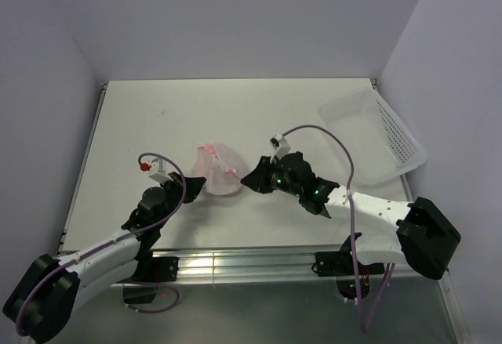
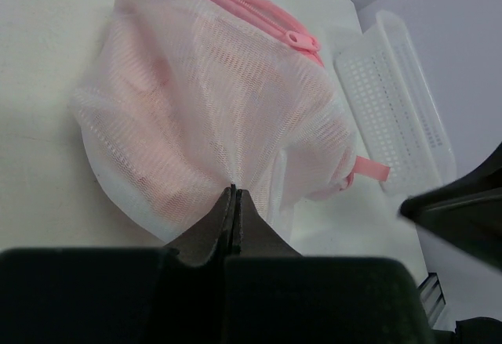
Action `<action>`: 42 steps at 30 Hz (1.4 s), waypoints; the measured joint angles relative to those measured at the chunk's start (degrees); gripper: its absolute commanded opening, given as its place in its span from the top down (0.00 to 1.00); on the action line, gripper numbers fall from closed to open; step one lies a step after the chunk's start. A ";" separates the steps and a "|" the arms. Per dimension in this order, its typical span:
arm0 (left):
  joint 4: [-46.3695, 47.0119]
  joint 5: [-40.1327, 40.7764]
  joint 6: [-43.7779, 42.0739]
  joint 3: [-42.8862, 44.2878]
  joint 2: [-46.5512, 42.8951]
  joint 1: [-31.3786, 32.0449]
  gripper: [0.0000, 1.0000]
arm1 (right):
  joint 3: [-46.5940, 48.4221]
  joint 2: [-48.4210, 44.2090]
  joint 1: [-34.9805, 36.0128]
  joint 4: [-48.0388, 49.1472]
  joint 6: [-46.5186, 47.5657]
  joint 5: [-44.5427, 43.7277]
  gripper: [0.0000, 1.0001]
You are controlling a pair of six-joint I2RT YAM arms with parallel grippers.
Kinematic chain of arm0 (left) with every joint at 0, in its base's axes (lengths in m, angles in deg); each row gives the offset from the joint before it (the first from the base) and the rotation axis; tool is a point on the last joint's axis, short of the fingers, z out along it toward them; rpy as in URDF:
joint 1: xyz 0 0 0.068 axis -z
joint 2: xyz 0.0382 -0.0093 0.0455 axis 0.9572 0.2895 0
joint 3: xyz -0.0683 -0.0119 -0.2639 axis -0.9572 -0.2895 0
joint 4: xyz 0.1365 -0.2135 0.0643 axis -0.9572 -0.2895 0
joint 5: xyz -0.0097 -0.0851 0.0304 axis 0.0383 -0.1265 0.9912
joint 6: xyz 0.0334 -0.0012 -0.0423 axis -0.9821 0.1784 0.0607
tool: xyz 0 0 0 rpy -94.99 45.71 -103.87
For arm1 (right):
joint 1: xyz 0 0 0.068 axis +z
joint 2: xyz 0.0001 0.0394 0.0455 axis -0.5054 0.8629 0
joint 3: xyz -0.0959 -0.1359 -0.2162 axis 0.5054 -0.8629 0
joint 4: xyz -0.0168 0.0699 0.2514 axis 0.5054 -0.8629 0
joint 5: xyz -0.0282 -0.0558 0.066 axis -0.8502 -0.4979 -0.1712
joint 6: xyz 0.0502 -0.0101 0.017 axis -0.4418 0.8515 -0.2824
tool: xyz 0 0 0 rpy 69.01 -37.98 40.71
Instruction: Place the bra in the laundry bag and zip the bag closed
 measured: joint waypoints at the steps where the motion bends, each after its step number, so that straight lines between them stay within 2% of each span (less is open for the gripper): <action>1: 0.02 0.42 0.11 0.00 -0.20 0.50 1.00 | -2.75 0.46 0.94 1.25 -1.22 0.37 0.89; 3: 0.39 1.20 0.28 0.00 -0.57 1.60 1.00 | -5.90 1.51 2.01 1.75 -3.67 0.68 0.80; 4: 0.74 1.57 0.31 0.00 -0.74 2.23 1.00 | -6.64 2.14 2.45 1.81 -4.66 0.50 0.63; 5: 0.98 1.88 0.31 0.00 -0.81 2.80 0.99 | -6.88 2.56 2.84 2.10 -5.84 0.31 0.54; 6: 1.25 2.23 0.31 0.00 -0.81 3.48 0.95 | -6.91 2.62 3.17 2.51 -6.27 -0.02 0.46; 7: 1.36 2.40 0.28 0.00 -0.79 3.91 0.79 | -6.91 2.56 3.50 3.61 -7.13 -0.35 0.34; 8: 1.38 2.56 0.15 0.00 -0.72 4.48 0.71 | -6.91 2.54 3.96 5.16 -8.17 -0.66 0.30; 10: 1.51 2.67 0.13 0.00 -0.52 5.11 0.50 | -6.91 2.54 5.44 7.91 -9.38 -1.73 0.26; 15: -2.60 4.07 -0.72 -0.07 -3.69 5.40 0.30 | -6.84 4.33 7.87 12.46 -11.89 -1.64 0.19; 21: -15.93 8.92 -1.14 2.32 -11.26 5.40 0.28 | -3.37 7.76 9.22 12.98 -12.48 -4.61 0.17; 27: -25.24 12.98 -0.50 11.98 -6.03 5.31 0.27 | -1.88 11.69 9.57 14.99 -15.19 -8.90 0.13; 29: -26.03 12.94 -0.50 15.13 -2.78 4.90 0.27 | -1.88 12.70 9.57 15.02 -15.91 -10.16 0.13; 32: -26.34 12.46 -0.55 17.79 -0.09 3.26 0.27 | -1.88 13.84 9.57 15.17 -16.13 -12.11 0.21; 34: -26.51 11.80 -0.61 19.37 1.70 0.81 0.29 | -1.88 14.56 9.57 15.19 -15.87 -12.94 0.34; 38: -26.25 8.31 -1.03 21.79 6.29 -5.03 0.35 | -1.88 15.23 9.55 14.78 -14.75 -14.21 0.47; 41: -25.59 5.09 -1.33 22.51 10.21 -8.09 0.36 | -1.88 15.52 9.31 14.53 -13.40 -14.64 0.70; 42: -25.14 3.80 -1.44 22.56 11.50 -8.68 0.36 | -1.88 15.61 9.27 14.36 -12.87 -14.73 0.75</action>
